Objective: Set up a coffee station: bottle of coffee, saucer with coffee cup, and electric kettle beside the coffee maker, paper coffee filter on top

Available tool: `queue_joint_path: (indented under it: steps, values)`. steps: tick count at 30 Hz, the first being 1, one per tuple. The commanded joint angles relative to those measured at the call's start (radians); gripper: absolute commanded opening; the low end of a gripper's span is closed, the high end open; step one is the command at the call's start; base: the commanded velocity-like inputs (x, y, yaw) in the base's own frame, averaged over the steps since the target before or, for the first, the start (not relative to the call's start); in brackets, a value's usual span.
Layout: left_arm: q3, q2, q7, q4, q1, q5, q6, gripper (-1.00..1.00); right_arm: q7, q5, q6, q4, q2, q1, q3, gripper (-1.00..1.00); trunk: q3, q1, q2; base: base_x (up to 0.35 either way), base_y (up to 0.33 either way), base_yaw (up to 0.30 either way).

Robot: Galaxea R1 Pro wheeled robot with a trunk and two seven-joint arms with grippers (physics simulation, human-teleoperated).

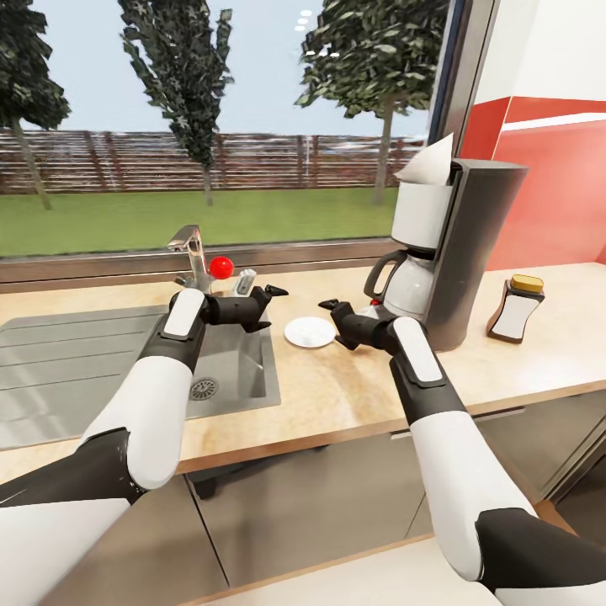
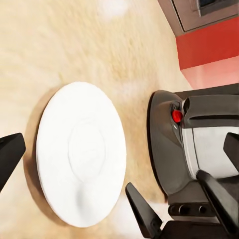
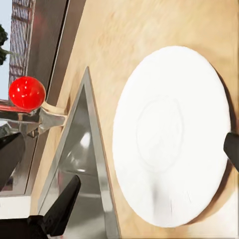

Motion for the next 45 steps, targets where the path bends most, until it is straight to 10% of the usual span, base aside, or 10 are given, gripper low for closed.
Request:
queue_joint_path:
  steps: [1,45]
  values:
    - [0.005,-0.001,0.010,-0.001,-0.001,0.010,0.005,1.00,-0.014,-0.013,-0.001,-0.001,0.000,-0.001,0.001,1.00,-0.001,0.000,-0.001,0.000,0.000,0.000]
    - [0.007,-0.001,0.010,0.000,-0.001,0.010,0.005,1.00,-0.156,-0.073,-0.035,0.048,-0.001,-0.073,0.006,1.00,-0.001,0.000,-0.001,0.000,0.000,0.000]
